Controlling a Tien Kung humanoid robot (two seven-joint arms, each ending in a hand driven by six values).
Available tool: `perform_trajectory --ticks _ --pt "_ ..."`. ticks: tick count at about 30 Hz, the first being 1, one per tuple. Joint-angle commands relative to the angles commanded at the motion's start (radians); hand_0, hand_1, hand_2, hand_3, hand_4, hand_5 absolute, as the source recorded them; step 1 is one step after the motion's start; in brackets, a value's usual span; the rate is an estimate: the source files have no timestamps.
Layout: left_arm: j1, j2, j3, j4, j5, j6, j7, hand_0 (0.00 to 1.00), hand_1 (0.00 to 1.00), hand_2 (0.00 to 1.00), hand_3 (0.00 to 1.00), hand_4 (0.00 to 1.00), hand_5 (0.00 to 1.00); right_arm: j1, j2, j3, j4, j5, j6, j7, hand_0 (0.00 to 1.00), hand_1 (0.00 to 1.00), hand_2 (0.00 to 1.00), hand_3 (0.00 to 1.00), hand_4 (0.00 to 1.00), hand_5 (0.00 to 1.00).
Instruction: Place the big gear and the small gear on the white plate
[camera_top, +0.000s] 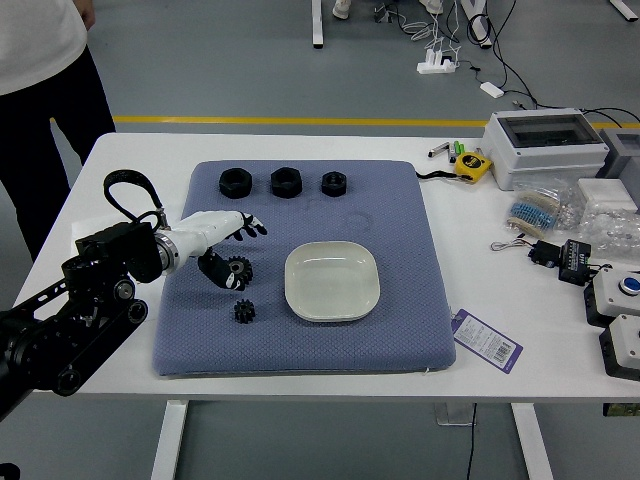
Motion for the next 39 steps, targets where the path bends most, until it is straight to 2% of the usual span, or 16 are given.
perform_trajectory --ticks 17,18,29,30,35,36,39 --pt "-0.039 -0.020 0.049 0.090 0.010 0.021 -0.027 0.675 0.659 0.704 0.757 0.998 0.027 0.003 -0.001 0.001 0.000 0.000 -0.002 0.000 0.651 0.652 0.732 0.583 0.848 0.683" --pt "-0.041 -0.021 0.051 0.095 0.011 0.023 -0.030 0.643 0.646 0.690 0.700 0.998 0.031 0.003 -0.001 0.001 0.000 0.000 -0.002 0.000 0.652 0.652 0.732 0.584 0.849 0.683" --pt "-0.039 -0.028 0.064 0.134 0.020 0.034 -0.043 0.631 0.638 0.676 0.672 0.998 0.036 -0.005 0.000 0.006 0.000 -0.008 -0.003 -0.003 0.651 0.652 0.732 0.584 0.849 0.684" --pt "-0.039 -0.028 0.064 0.135 0.020 0.034 -0.043 0.557 0.618 0.660 0.653 0.970 0.027 -0.005 0.000 0.006 0.000 -0.009 -0.003 -0.003 0.651 0.652 0.732 0.584 0.848 0.684" --pt "-0.037 -0.028 0.066 0.142 0.014 0.038 -0.045 0.557 0.618 0.660 0.653 0.970 0.027 -0.008 0.000 0.009 0.001 -0.013 -0.002 -0.005 0.651 0.652 0.732 0.584 0.848 0.684" --pt "-0.037 -0.028 0.067 0.142 0.013 0.039 -0.046 0.464 0.532 0.567 0.609 0.805 0.002 -0.009 0.000 0.009 0.001 -0.013 -0.002 -0.005 0.651 0.652 0.732 0.583 0.848 0.684" --pt "-0.038 -0.029 0.067 0.144 0.009 0.038 -0.045 0.464 0.532 0.567 0.609 0.805 0.002 -0.010 0.000 0.009 0.001 -0.014 -0.002 -0.006 0.651 0.652 0.732 0.583 0.848 0.684"
